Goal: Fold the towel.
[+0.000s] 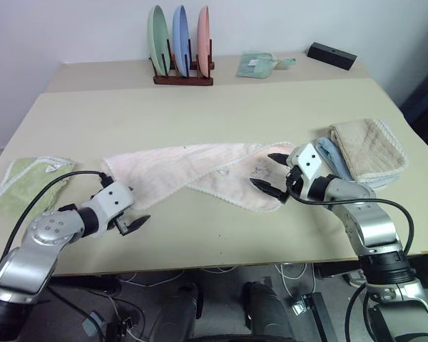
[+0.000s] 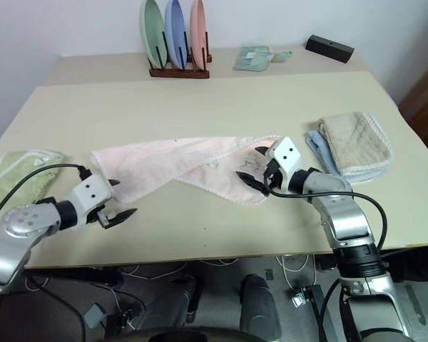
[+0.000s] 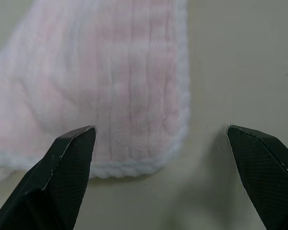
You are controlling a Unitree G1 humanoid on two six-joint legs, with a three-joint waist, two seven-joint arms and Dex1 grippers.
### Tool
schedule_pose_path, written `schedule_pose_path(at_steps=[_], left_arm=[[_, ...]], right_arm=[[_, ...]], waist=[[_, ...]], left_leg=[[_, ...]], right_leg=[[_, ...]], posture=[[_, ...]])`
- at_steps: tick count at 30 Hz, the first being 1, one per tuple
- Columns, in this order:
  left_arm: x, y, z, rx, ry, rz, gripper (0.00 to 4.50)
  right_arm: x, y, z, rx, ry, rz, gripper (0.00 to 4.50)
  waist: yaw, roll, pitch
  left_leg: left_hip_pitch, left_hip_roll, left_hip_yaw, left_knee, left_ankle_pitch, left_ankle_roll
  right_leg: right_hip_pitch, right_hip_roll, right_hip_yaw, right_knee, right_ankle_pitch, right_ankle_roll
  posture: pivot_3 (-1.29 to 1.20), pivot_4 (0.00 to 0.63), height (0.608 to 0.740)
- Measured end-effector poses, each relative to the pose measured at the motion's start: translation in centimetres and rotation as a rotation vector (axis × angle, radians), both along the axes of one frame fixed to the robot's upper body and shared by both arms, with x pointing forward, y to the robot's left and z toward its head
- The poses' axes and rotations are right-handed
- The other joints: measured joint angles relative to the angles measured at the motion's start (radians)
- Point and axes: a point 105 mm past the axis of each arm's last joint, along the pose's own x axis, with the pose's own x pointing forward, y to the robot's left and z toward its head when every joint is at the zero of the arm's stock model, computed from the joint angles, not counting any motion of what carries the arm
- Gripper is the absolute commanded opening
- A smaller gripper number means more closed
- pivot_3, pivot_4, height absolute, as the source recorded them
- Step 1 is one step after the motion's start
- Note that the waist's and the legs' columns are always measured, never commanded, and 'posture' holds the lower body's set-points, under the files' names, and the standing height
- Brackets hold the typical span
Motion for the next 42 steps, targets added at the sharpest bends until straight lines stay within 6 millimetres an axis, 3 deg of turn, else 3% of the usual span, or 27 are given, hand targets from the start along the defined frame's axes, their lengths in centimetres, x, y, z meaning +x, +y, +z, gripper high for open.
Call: schedule_pose_path(at_steps=[1,4,7,11,15,20,25,30,33,40,42], left_arm=[[0.6,-0.1,0.0,-0.003,-0.011,-0.002,4.47],[2.0,0.0,-0.2,0.02,-0.044,-0.013,3.67],[3.1,-0.1,-0.4,-0.006,-0.073,0.0,2.22],[3.2,-0.1,-0.9,-0.01,-0.071,0.0,0.09],[3.1,0.1,-1.0,-0.001,-0.078,0.011,0.03],[2.6,0.8,-1.0,-0.007,-0.074,0.043,0.03],[2.0,1.1,-1.0,0.001,-0.073,0.052,0.03],[1.5,1.7,-1.3,0.0,-0.075,0.069,0.03],[1.2,1.9,-1.4,0.001,-0.082,0.073,0.0],[0.8,2.3,-1.6,0.002,-0.092,0.088,0.0],[0.8,2.3,-1.5,0.001,-0.093,0.089,0.0]], right_arm=[[0.0,0.1,0.0,0.006,-0.002,0.0,4.5],[0.3,0.5,0.6,0.012,-0.018,0.008,4.5],[0.5,0.7,1.3,0.01,-0.045,0.014,4.5],[0.6,0.5,1.5,-0.002,-0.055,0.011,4.5],[1.1,-0.1,1.7,-0.061,-0.081,-0.002,4.5],[4.1,-2.0,2.6,-0.261,-0.172,-0.06,4.5],[6.9,-4.3,1.4,-0.498,-0.199,-0.086,4.5],[8.7,-4.9,0.7,-0.595,-0.207,-0.097,4.5],[9.6,-4.5,1.0,-0.608,-0.227,-0.106,3.68],[9.6,-4.0,0.9,-0.614,-0.254,-0.055,0.15],[9.5,-3.7,1.1,-0.61,-0.266,-0.033,0.07]], waist=[[0.001,0.0,0.0],[0.002,0.001,-0.001],[0.0,0.001,-0.001],[-0.004,0.001,-0.001],[-0.008,0.001,-0.001],[-0.025,0.001,-0.001],[-0.031,0.001,0.0],[-0.038,0.001,0.0],[-0.046,0.001,0.0],[-0.056,0.001,0.0],[-0.056,0.001,0.0]], left_leg=[[0.001,0.0,0.0,0.0,0.0,0.0],[0.001,0.0,0.0,0.0,0.0,0.0],[0.001,0.0,-0.001,0.0,0.0,0.0],[0.001,0.0,-0.001,0.0,0.0,0.0],[0.001,0.0,-0.001,-0.001,0.0,0.0],[0.001,0.0,0.0,-0.001,0.0,0.0],[0.001,0.0,0.001,-0.002,0.0,0.0],[0.001,0.0,0.002,-0.002,0.0,0.0],[0.001,0.0,0.001,-0.003,0.0,0.0],[0.002,0.0,0.001,-0.004,0.0,0.0],[0.002,0.0,0.001,-0.004,0.0,0.0]], right_leg=[[0.0,0.0,0.0,0.0,0.0,0.0],[0.0,0.0,0.0,0.0,0.0,0.0],[0.0,0.0,0.0,0.0,0.0,0.0],[0.0,0.0,0.0,0.001,0.0,0.0],[0.0,0.0,0.0,0.001,0.0,0.0],[0.0,0.0,0.0,0.001,0.0,0.0],[-0.001,0.0,0.0,0.001,0.0,0.0],[-0.001,0.0,0.001,0.001,0.0,0.0],[-0.001,0.0,0.001,0.001,0.0,0.0],[-0.002,0.0,0.002,0.001,0.0,0.0],[-0.002,0.0,0.002,0.001,0.0,0.0]], posture=[[0.0,0.15,0.74],[0.0,0.15,0.74],[0.0,0.15,0.74],[0.0,0.15,0.74],[0.0,0.15,0.74],[0.0,0.15,0.74],[0.0,0.15,0.74],[0.0,0.15,0.74],[0.0,0.15,0.74],[0.0,0.15,0.74],[0.0,0.15,0.74]])
